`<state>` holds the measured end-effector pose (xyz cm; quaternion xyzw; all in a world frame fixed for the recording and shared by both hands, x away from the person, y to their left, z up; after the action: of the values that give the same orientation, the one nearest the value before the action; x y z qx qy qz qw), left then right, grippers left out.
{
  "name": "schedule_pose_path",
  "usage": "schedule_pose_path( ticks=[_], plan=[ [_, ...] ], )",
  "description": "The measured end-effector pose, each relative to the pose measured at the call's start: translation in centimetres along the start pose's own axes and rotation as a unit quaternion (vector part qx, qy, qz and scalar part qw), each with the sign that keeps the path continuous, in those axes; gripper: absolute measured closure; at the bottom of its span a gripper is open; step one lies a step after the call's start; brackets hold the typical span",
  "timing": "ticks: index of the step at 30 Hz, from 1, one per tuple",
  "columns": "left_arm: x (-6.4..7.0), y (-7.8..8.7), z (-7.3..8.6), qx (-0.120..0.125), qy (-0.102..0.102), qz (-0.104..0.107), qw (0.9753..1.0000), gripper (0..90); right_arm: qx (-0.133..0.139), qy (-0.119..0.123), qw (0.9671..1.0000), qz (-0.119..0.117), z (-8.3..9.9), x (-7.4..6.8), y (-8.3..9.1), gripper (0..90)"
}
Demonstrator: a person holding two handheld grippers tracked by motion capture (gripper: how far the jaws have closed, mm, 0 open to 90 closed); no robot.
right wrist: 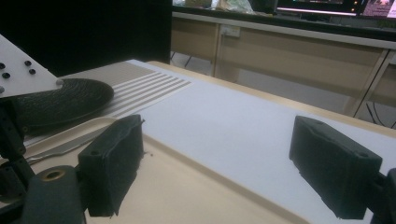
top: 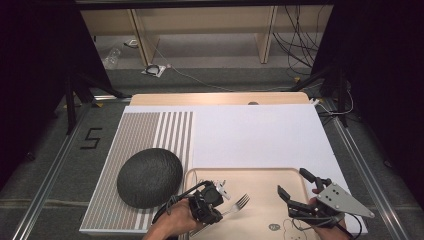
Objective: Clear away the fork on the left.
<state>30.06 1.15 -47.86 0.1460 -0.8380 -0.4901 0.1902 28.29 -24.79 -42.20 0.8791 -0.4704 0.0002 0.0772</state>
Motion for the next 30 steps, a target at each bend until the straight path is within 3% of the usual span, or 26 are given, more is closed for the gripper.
schedule_pose_path(
  ticks=[16,23,30],
  plan=[
    [0.4,-1.4,0.6,-0.03,0.008,0.009,0.9995,83.7,0.0,0.0,1.0,0.0,0.0,0.0,0.0,18.4],
    [0.5,-1.8,0.6,-0.031,0.016,0.013,0.9993,82.2,0.0,0.0,1.0,0.001,0.0,0.0,0.1,18.4],
    [0.5,-1.4,0.1,-0.012,0.021,-0.01,0.9997,50.4,0.0,0.0,1.0,0.0,0.0,0.0,0.0,18.5]
  ],
)
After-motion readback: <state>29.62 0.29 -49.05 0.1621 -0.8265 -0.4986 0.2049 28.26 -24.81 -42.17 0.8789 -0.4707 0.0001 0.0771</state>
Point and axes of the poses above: each handheld gripper's, and its own axes: y roughly backward along the jaws, z roughly out of its underside, x roughly to its right, the point moved 4 cm from there along -y, roughly forward along the jaws, and after that the axes turned 5 degrees about x, right-handed, at the moved point
